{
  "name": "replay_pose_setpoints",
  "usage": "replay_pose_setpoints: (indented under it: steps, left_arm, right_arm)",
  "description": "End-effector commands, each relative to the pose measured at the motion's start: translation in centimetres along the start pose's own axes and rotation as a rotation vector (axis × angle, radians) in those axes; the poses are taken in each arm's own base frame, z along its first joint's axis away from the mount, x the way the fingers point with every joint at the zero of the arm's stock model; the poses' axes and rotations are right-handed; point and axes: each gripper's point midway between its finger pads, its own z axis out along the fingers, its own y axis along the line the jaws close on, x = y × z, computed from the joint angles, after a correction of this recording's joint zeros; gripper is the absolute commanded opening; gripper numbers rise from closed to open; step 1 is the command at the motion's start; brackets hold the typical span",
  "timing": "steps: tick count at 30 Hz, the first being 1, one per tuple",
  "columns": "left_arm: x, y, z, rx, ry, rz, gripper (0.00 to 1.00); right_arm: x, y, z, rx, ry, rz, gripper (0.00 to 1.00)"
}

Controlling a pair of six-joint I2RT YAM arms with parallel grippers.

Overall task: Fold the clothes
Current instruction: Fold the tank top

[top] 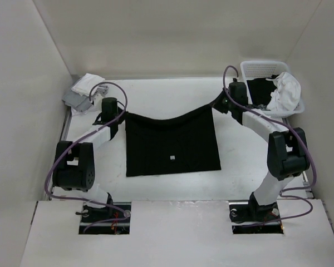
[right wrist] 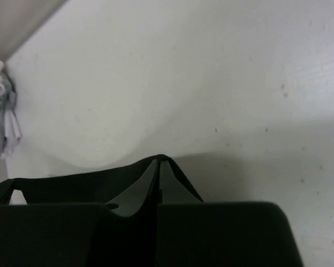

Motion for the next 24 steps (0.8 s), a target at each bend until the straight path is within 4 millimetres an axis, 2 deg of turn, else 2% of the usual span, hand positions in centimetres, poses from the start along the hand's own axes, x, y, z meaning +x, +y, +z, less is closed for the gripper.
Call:
replay_pose_setpoints:
  steps: [1,4,7,14,21,24]
  left_arm:
    - [-6.3,-6.7,-1.8,0.207,-0.156,-0.067,0.0]
    - [-6.5,-7.1,-3.7,0.244,-0.165,-0.072,0.0]
    - [-5.6,-6.0,-5.8,0.265,-0.174,-0.081,0.01]
    - [-3.4,-0.8,-9.4,0.269,-0.15,-0.123,0.0]
    - [-1.4,2.4,-13.5,0.305,-0.109,-0.13,0.0]
    - [-0.1,4.2,-14.6,0.283,-0.097,-0.11,0.0]
  right_arm:
    - [-5.3,5.0,-1.8,-0.162,-0.13,-0.017,0.0]
    - [-4.4,4.4,-3.0,-0.159,-0.129,-0.015,0.0]
    - [-2.8,2.8,-4.5,-0.15,-0.133,0.009,0.0]
    - [1.8,-0.8,-7.9,-0.135,-0.13,0.064,0.0]
    - [6.1,-4.1,-11.0,-0.101,-0.112,0.074,0.0]
    - [8.3,-6.0,-11.5,-0.062,-0.08,0.092,0.0]
